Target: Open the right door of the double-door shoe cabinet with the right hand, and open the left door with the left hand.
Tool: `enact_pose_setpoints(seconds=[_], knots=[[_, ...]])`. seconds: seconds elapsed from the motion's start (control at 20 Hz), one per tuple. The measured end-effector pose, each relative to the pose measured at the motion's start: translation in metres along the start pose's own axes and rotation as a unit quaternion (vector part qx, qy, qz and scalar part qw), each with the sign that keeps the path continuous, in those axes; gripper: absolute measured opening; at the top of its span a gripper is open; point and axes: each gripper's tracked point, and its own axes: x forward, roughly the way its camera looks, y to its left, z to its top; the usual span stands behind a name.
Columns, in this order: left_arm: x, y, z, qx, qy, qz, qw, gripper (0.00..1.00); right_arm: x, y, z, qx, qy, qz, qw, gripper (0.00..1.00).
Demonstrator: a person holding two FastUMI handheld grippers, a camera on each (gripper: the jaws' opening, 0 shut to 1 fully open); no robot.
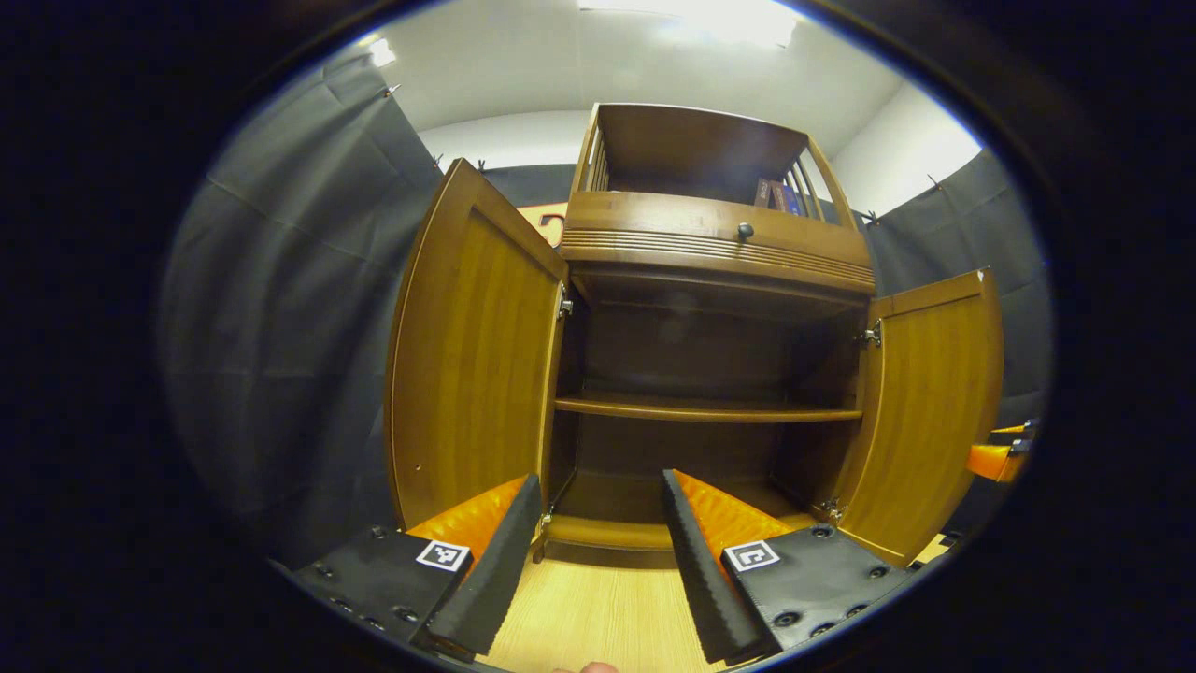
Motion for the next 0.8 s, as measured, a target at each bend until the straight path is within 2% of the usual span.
enact_pose_setpoints(seconds=[0.15,0.2,0.6,0.8], knots=[[-0.005,0.003,-0.004,-0.001,-0.001,0.011,1.000,0.96,-0.001,0.002,0.000,-0.003,0.000,0.008,1.000,0.96],[-0.007,0.005,-0.001,0.002,-0.004,0.016,1.000,0.98,-0.002,0.003,0.001,-0.001,-0.004,0.011,1.000,0.90],[-0.002,0.017,0.013,0.012,-0.028,0.042,0.999,0.98,0.005,0.019,0.008,-0.003,-0.011,0.031,0.999,0.90],[0.006,0.019,0.013,0.021,-0.027,0.039,0.999,0.98,0.010,0.027,0.010,-0.003,-0.014,0.039,0.999,0.90]])
